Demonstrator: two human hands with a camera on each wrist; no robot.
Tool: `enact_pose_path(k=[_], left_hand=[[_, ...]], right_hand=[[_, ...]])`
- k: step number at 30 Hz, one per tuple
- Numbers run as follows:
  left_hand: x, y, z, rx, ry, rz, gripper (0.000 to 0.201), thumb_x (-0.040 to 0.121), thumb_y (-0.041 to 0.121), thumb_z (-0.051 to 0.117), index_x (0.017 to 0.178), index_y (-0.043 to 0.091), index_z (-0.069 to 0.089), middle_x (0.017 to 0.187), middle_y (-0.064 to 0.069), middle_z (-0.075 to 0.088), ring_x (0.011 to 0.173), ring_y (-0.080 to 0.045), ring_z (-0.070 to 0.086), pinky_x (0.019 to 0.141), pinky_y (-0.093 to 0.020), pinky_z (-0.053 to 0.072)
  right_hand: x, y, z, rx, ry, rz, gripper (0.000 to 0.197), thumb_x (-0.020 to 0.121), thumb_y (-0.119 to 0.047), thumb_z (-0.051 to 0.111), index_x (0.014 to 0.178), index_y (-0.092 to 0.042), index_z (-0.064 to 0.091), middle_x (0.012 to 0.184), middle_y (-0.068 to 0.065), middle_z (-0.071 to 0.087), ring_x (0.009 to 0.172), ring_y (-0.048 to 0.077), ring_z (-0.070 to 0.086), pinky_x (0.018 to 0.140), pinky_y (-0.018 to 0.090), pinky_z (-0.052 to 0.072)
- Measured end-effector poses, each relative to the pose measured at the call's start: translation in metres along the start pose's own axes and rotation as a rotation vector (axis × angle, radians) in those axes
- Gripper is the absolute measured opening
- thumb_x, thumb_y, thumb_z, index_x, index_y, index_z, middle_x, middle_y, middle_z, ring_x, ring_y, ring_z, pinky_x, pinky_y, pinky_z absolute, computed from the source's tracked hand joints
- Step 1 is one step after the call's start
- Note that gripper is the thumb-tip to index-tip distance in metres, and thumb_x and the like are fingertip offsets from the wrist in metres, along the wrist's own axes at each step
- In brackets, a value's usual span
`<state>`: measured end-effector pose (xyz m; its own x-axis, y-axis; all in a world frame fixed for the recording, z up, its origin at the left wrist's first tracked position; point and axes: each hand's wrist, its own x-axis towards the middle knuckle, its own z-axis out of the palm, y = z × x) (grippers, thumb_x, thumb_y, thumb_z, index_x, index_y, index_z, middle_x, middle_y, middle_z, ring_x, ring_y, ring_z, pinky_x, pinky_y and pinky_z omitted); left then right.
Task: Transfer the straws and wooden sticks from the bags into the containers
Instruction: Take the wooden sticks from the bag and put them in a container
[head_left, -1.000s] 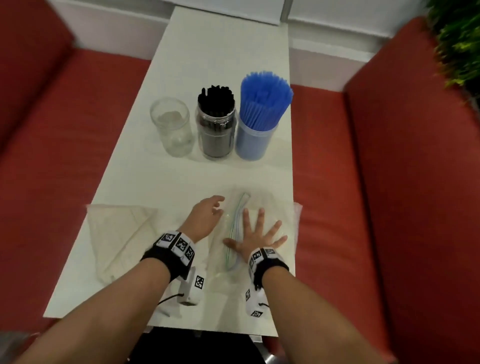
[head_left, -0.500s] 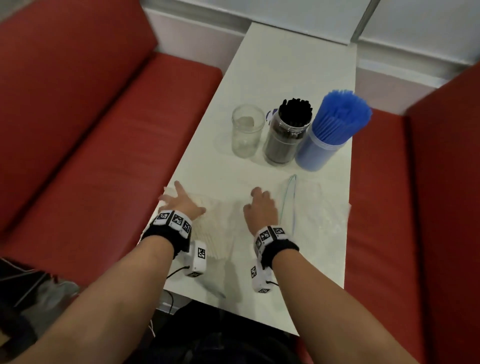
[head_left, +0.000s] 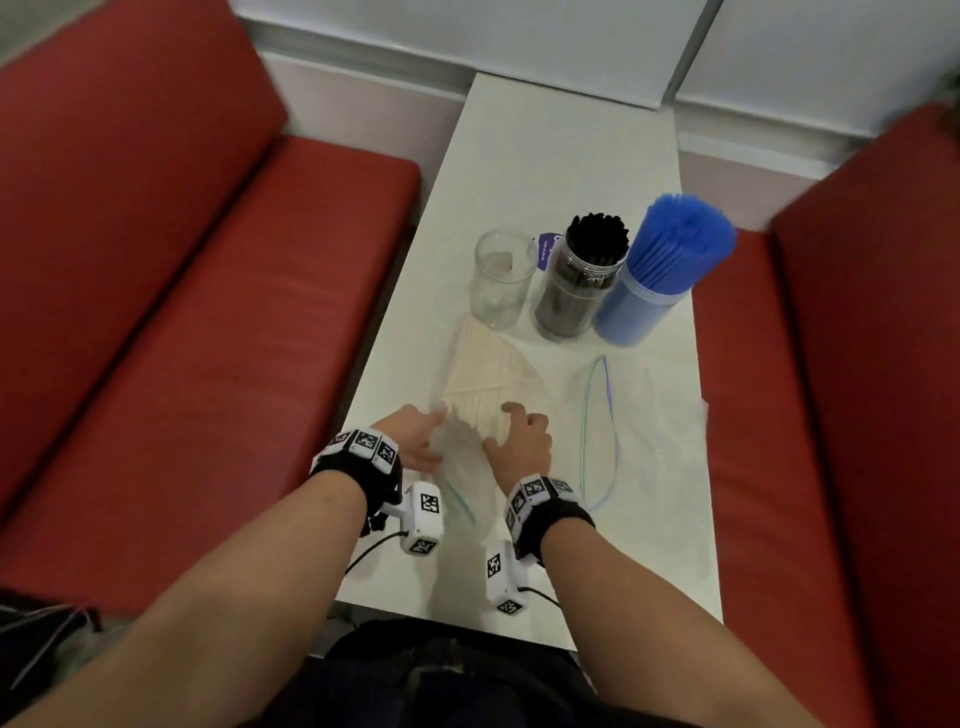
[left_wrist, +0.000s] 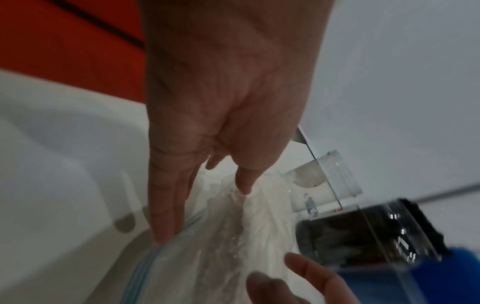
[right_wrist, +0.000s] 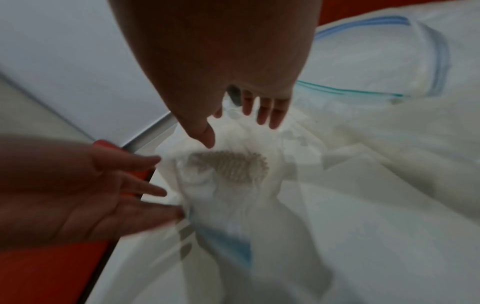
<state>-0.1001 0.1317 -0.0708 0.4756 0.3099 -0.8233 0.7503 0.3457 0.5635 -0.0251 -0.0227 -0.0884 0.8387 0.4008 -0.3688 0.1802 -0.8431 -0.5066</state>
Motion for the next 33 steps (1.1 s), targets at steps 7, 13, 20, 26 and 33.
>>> enact_pose_path(k=[7,13,20,26,33], left_hand=[[0.005,-0.006,-0.005,-0.245,-0.135,-0.194,0.036,0.105,0.029,0.040,0.093,-0.003,0.052,0.087,-0.017,0.062,0.064,-0.023,0.052,0.054,-0.030,0.048],[0.011,-0.035,0.013,-0.557,-0.214,-0.362,0.027,0.104,0.008,0.031,0.114,-0.011,0.048,0.119,-0.028,0.054,0.123,-0.040,0.052,0.094,-0.044,0.049],[0.010,0.004,0.015,-0.621,-0.207,-0.248,0.034,0.104,0.026,0.041,0.079,0.005,0.051,0.064,-0.005,0.046,0.039,-0.012,0.043,0.037,-0.018,0.038],[-0.006,0.090,0.016,-0.680,0.067,0.343,0.006,0.095,0.007,0.060,0.091,0.003,0.062,0.080,-0.013,0.061,0.076,-0.024,0.057,0.075,-0.038,0.051],[-0.037,0.142,0.029,-0.071,0.182,0.867,0.010,0.083,0.013,0.073,0.081,0.007,0.065,0.065,-0.014,0.064,0.053,-0.022,0.060,0.054,-0.035,0.052]], right_hand=[[-0.018,-0.015,0.015,-0.281,-0.345,-0.249,0.094,0.077,-0.029,0.085,0.150,-0.025,0.026,0.138,0.012,0.036,0.122,0.037,0.047,0.101,0.049,0.048],[-0.022,0.010,0.020,-0.275,-0.349,-0.332,0.072,0.094,0.008,0.043,0.156,-0.023,0.025,0.152,0.020,0.041,0.129,0.040,0.053,0.104,0.046,0.048],[-0.006,-0.010,-0.005,0.244,-0.248,-0.213,0.032,0.100,-0.016,0.050,0.131,-0.021,0.046,0.085,0.010,0.063,0.070,0.025,0.057,0.064,0.032,0.044],[0.015,-0.057,-0.049,0.293,-0.144,-0.301,0.022,0.100,-0.013,0.047,0.122,-0.010,0.046,0.092,0.011,0.058,0.081,0.031,0.056,0.066,0.035,0.040],[0.027,-0.094,-0.117,0.690,0.329,-0.430,0.015,0.095,-0.021,0.063,0.110,-0.019,0.062,0.082,-0.001,0.063,0.071,0.004,0.057,0.067,0.022,0.050]])
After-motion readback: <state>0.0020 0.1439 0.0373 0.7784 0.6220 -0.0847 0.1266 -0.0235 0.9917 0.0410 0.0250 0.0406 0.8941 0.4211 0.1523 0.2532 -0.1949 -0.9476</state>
